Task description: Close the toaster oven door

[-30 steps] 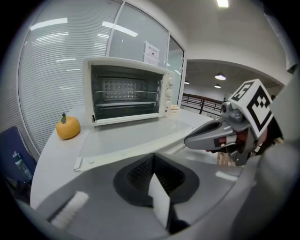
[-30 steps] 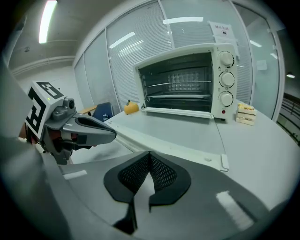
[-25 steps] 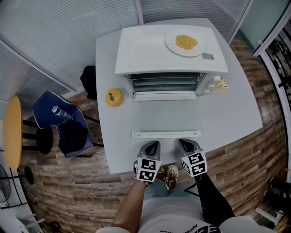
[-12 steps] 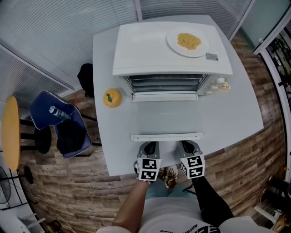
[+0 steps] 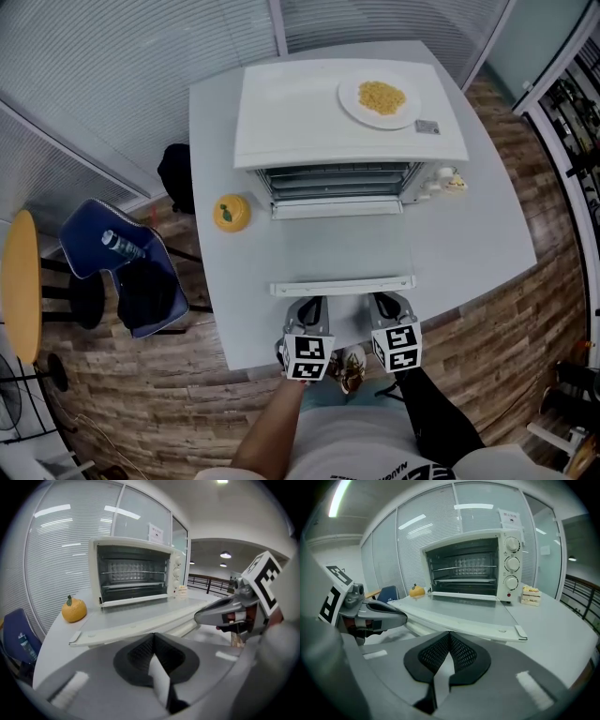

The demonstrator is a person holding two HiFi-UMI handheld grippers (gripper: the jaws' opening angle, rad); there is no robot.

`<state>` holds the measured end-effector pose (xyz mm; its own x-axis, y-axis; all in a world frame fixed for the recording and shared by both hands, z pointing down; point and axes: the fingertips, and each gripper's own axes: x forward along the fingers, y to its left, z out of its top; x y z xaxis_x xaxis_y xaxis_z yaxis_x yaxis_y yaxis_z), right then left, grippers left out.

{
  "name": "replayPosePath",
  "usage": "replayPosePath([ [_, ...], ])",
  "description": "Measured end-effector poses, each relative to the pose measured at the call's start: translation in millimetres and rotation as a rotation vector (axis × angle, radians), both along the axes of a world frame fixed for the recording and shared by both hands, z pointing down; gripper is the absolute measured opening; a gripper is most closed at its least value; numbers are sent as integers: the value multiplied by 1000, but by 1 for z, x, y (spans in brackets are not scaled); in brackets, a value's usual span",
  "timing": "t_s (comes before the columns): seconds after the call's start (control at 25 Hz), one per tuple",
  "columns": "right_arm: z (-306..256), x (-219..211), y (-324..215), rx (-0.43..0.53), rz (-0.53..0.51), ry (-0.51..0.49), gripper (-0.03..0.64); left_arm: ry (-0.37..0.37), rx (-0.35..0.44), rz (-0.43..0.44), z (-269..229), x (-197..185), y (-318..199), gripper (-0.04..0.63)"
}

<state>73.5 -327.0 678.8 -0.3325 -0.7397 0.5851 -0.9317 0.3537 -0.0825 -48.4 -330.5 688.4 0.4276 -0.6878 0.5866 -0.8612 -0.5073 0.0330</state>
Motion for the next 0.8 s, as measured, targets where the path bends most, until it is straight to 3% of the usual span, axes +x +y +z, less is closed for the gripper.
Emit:
replayPosePath([
  [0.52,-57,-3,-26,158,59,25,2,116,166,18,-59,5,-29,55],
  [0.8,-88,-1,-39,255,104,63,2,81,266,57,-89,5,-40,54],
])
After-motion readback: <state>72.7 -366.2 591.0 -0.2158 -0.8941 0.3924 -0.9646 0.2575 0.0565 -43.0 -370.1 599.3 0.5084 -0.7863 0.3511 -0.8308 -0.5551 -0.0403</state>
